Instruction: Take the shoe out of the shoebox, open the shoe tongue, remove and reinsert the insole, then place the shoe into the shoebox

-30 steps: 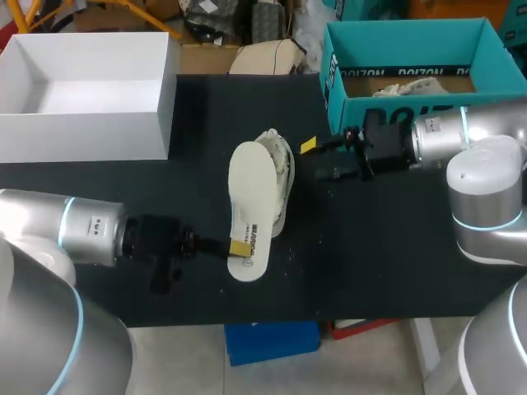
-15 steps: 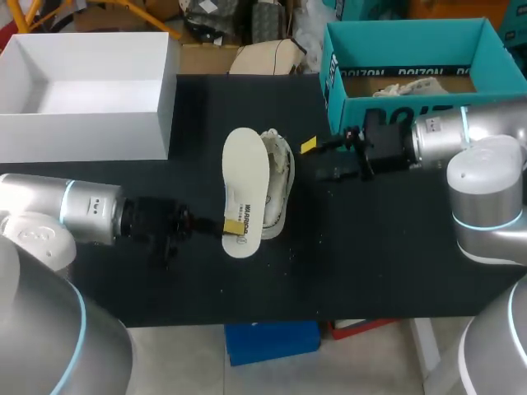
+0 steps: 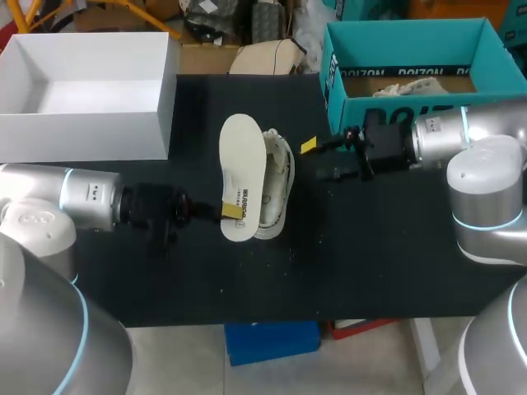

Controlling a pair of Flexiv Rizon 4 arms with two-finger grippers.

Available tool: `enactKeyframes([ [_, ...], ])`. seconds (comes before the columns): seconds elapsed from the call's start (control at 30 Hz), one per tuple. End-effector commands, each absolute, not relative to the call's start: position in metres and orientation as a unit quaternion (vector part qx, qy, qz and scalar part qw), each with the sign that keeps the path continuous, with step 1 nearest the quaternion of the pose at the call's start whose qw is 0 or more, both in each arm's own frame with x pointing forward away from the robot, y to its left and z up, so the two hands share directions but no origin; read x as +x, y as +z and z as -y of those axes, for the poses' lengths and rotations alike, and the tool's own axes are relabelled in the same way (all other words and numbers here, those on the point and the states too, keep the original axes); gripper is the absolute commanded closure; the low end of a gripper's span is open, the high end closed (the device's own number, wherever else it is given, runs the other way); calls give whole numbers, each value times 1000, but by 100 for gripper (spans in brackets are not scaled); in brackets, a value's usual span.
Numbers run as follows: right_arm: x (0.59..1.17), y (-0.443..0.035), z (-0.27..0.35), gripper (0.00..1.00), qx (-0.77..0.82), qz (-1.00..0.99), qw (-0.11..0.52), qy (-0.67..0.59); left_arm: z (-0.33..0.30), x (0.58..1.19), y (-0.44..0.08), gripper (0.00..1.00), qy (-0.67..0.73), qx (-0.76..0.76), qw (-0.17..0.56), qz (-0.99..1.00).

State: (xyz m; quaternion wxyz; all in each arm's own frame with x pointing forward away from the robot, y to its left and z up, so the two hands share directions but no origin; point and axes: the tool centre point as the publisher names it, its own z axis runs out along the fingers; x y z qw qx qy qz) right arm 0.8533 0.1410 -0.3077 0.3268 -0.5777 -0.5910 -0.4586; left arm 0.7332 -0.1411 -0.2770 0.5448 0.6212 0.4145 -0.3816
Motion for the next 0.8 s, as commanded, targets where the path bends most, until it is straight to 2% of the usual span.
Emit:
enactKeyframes([
  [0.03, 853, -309, -142, 0, -578, 590, 326, -460, 143, 734, -278, 100, -380, 622, 545, -415],
  [0.33, 853, -309, -142, 0, -578, 590, 326, -460, 143, 734, -278, 100, -380, 622, 545, -415],
  [0.47, 853, -309, -142, 0, -578, 590, 326, -460, 155, 717, -270, 100, -430, 617, 521, -404],
  [0.8, 853, -309, -142, 0, -578, 590, 326, -460, 156, 730, -255, 100, -451, 610, 515, -398],
])
